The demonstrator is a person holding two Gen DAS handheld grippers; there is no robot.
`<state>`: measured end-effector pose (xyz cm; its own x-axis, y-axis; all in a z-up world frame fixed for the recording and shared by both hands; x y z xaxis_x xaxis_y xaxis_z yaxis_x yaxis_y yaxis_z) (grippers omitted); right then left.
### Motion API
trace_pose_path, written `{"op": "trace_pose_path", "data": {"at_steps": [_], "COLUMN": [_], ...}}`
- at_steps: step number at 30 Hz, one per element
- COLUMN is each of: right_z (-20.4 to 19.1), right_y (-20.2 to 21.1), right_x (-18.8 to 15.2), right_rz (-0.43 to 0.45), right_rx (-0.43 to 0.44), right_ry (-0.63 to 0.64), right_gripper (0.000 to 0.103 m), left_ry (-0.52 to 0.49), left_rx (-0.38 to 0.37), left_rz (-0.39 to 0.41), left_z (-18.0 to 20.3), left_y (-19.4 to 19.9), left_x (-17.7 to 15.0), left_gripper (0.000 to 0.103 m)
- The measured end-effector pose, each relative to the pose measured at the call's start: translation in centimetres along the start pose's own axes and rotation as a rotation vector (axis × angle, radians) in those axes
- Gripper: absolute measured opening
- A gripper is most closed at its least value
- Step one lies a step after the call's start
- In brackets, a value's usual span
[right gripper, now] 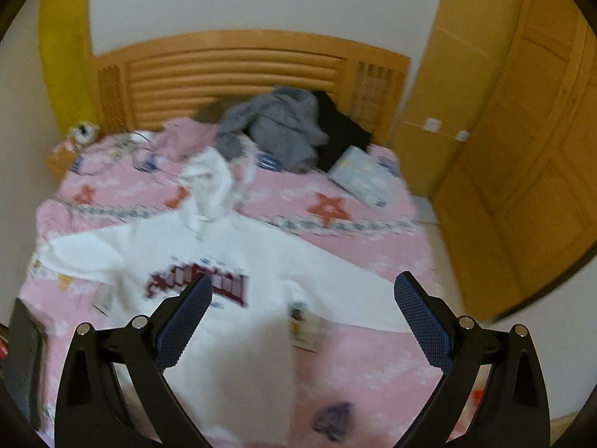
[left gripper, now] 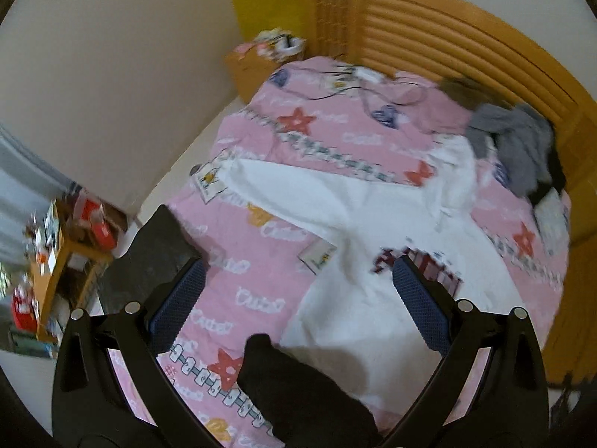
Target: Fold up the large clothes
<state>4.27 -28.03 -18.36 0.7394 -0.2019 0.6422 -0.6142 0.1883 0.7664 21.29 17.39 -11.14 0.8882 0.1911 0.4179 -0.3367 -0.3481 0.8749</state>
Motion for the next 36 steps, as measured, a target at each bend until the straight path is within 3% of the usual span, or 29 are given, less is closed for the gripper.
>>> {"op": "trace_pose_path", "data": {"at_steps": [4, 9, 15, 20, 23, 25, 28, 31, 34, 36], "right_z": [-5.3, -13.3, -24.4, -33.8, -40.3, -43.5, -47.5, -49.7, -50.6, -50.9], "right_y": [-4.7, -12.3, -21.9, -29.3, -33.5, -35.7, -38.6, -40.8, -43.6, -45.5], "right_x": [-2.2, -5.0, -7.1, -6.9, -6.4, -6.2, -5.9, -5.8, -5.6, -5.3], "right_rz": [0.029, -0.013, -0.01, 0.006, 0.018, 0.016, 0.003, -0.018, -0.094, -0.158], "right_rx": [-0.059, -0.042, 0.008, 0.139, 0.189, 0.226, 0.281, 0.302, 0.385, 0.426], "right_ry": [0.068, 0.055, 0.038, 0.046, 0.104, 0.123, 0.152, 0.208, 0.199, 0.167], "right_gripper": [0.095, 0.095, 0.095, 0.095, 0.095, 0.095, 0.095, 0.092, 0.071, 0.064], "left_ry": [0.055, 0.167, 0.128, 0.191, 0.321, 0.438, 0.602, 0.678, 0.709, 0.708], "left_rx": [0.049, -0.002, -0.089, -0.114, -0.235, -0.373, -0.505, -0.563, -0.576, -0.576], "left_rz": [-0.013, 0.016, -0.231, -0.289, -0.352, -0.424, -0.482, -0.475, -0.51, -0.518], "left_z": [-4.3, -10.3, -14.1, -16.2, -17.5, -17.8, -18.6, -18.8, -18.4, -18.2], "left_y": [-8.4, -21.1, -42.3, -55.6, -62.6, -67.1, -71.3, -73.7, -75.0, -75.2], "left_x": [3.5, 7.4, 8.8, 8.4, 8.2, 7.5, 6.7, 7.1, 7.4, 7.7], "left_gripper": [0.098, 0.098, 0.098, 0.098, 0.097, 0.096, 0.096, 0.096, 0.095, 0.092]}}
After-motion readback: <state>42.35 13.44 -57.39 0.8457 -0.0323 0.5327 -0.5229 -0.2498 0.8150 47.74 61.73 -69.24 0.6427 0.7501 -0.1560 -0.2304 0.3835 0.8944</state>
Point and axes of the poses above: each gripper's, at about its wrist camera, not at the fingertips, and y roughly against the way its jaws point, z to its right, x to its top, the point moved 3 cm from there along -y, roughly the way its jaws point, and after that the axes turned 7 degrees about x, right-handed, at the moved point
